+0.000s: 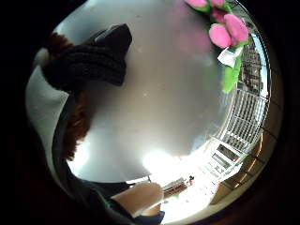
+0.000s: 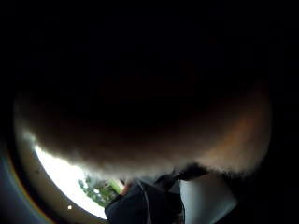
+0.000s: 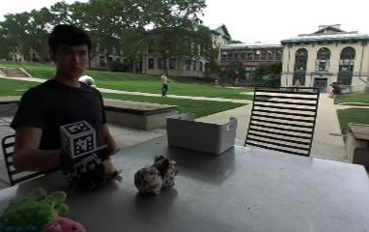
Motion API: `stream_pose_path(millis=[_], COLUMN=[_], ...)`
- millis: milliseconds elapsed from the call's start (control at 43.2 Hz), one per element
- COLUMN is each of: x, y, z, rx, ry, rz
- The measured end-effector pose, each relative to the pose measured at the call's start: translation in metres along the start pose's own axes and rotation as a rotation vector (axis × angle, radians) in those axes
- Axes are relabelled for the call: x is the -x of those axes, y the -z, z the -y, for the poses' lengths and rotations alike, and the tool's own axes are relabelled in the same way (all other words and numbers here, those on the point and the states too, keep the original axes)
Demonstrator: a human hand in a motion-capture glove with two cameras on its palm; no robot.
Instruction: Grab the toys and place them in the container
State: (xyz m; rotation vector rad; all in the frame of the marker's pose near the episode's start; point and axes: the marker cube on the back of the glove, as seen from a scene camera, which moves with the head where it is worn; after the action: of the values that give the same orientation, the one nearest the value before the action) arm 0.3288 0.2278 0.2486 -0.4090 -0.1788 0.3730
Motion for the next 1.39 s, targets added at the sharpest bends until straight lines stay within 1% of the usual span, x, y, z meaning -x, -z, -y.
stream_pose_path(millis=[116, 301, 463, 625, 671, 718, 741, 764, 810, 857, 996, 1065, 1181, 1274, 1389], x=[0.004, 0.004, 0.005, 0.027, 0.041, 0.058, 0.066, 0.073, 0.086, 0.103, 0.149, 0.178, 0.268, 0.326, 0.414], y=[0.003, 0.013, 0.033, 0.08, 0.098, 0.118, 0.129, 0.139, 0.159, 0.176, 0.225, 0.237, 0.258, 0.263, 0.267], z=[-0.005, -0.008, 0.001, 0.014, 0.017, 0.022, 0.025, 0.027, 0.028, 0.029, 0.054, 0.051, 0.038, 0.028, -0.001], rx=[-0.011, -0.152, -0.167, -0.221, -0.256, -0.303, -0.32, -0.329, -0.337, -0.351, -0.395, -0.392, -0.35, -0.349, -0.342], ry=[0.003, -0.039, -0.046, -0.038, -0.08, -0.169, -0.18, -0.147, -0.026, 0.042, 0.132, 0.161, 0.265, 0.327, 0.407], rz=[0.001, -0.073, -0.127, -0.149, -0.139, -0.123, -0.121, -0.126, -0.145, -0.151, -0.141, -0.134, -0.1, -0.078, -0.053])
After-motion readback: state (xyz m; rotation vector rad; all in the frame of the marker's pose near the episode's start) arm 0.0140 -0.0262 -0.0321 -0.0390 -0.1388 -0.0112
